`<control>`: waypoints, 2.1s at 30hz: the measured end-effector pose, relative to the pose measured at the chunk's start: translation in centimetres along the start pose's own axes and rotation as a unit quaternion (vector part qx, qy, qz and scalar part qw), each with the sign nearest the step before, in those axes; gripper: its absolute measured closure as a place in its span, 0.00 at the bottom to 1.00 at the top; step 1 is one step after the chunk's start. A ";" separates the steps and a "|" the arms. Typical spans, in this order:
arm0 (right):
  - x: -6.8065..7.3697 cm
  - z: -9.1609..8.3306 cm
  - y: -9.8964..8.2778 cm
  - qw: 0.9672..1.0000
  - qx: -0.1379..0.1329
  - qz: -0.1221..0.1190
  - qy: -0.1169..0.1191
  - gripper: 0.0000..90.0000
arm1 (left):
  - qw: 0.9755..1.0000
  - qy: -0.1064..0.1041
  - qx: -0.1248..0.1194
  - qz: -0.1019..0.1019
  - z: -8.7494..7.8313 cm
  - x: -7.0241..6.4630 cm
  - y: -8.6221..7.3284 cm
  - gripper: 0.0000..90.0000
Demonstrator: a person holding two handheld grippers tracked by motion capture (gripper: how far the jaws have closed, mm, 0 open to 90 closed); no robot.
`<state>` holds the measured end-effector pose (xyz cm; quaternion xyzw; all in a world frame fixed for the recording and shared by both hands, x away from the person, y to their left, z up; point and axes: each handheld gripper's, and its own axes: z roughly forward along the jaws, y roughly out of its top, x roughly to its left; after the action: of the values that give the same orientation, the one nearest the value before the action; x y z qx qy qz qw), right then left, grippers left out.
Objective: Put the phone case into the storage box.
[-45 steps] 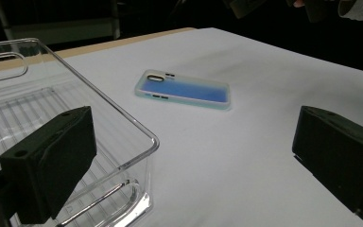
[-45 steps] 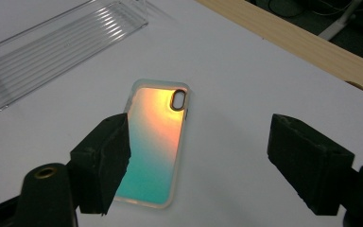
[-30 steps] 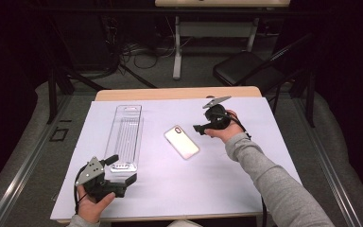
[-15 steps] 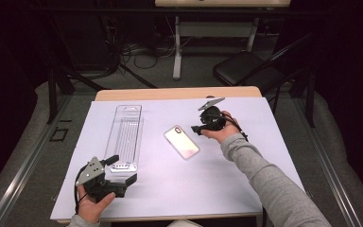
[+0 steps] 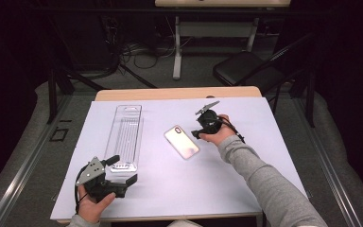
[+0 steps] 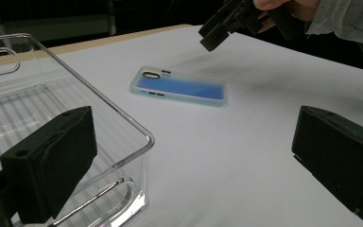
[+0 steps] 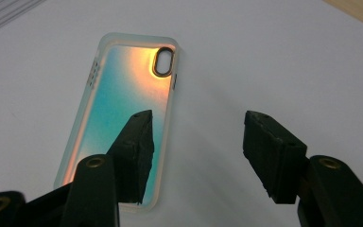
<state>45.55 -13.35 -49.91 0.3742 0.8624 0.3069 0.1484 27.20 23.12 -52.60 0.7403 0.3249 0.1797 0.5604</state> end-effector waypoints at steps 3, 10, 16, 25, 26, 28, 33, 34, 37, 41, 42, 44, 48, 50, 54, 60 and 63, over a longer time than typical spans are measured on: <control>0.0 0.5 -0.2 1.000 0.007 0.001 0.010 0.51 | 1.000 -0.003 0.002 -0.001 0.0 0.0 0.0 0.01; 0.1 1.0 -0.4 0.998 0.051 0.029 0.022 0.54 | 1.000 -0.006 0.001 -0.002 0.1 0.0 0.0 0.01; 0.1 1.0 -0.1 0.996 0.074 0.048 0.027 0.56 | 1.000 -0.006 0.003 -0.002 0.1 0.0 0.0 0.01; 0.2 0.9 0.5 0.992 0.098 0.070 0.027 0.52 | 1.000 -0.004 0.004 -0.002 0.2 0.0 0.0 0.02; 0.0 1.2 0.5 0.991 0.112 0.061 0.028 0.50 | 1.000 -0.008 0.004 -0.003 0.2 0.0 -0.1 0.01; 0.1 1.2 0.6 0.991 0.116 0.061 0.029 0.50 | 1.000 -0.008 0.003 -0.004 0.3 0.0 -0.1 0.02; 0.2 1.3 1.1 0.989 0.129 0.063 0.028 0.51 | 1.000 -0.009 0.004 -0.001 0.3 0.0 -0.1 0.02; 0.2 1.3 1.3 0.988 0.136 0.068 0.028 0.52 | 1.000 -0.009 0.004 -0.002 0.3 0.0 -0.1 0.02; 0.1 1.5 1.6 0.987 0.150 0.054 0.020 0.51 | 1.000 -0.009 0.003 -0.003 0.3 0.0 -0.1 0.02; 0.1 1.7 1.8 0.986 0.154 0.058 0.019 0.53 | 1.000 -0.010 0.004 -0.002 0.2 0.0 -0.1 0.02; 0.1 1.7 1.8 0.985 0.158 0.064 0.018 0.54 | 1.000 -0.010 0.004 -0.002 0.2 0.0 -0.1 0.02; 0.2 2.0 1.8 0.985 0.162 0.055 0.016 0.58 | 1.000 -0.010 0.004 -0.001 0.3 0.0 -0.1 0.02; 0.3 2.3 1.8 0.984 0.171 0.055 0.018 0.64 | 1.000 -0.006 0.004 -0.002 0.3 0.0 -0.1 0.02; 0.3 2.3 1.8 0.982 0.178 0.057 0.018 0.64 | 1.000 -0.006 0.004 -0.002 0.3 -0.1 -0.1 0.02; 0.2 2.6 1.7 0.982 0.182 0.055 0.020 0.67 | 1.000 -0.010 0.004 -0.003 0.3 0.0 -0.1 0.02; 0.6 2.9 1.6 0.980 0.187 0.057 0.026 0.72 | 1.000 -0.011 0.004 -0.002 0.3 0.0 -0.1 0.02; 0.9 3.2 1.4 0.979 0.191 0.059 0.030 0.74 | 1.000 -0.007 0.004 -0.002 0.3 -0.1 -0.1 0.02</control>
<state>47.29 -10.63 -51.50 0.4368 0.8854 0.1564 0.0297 27.34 22.87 -52.76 0.7430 0.3231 0.1727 0.5601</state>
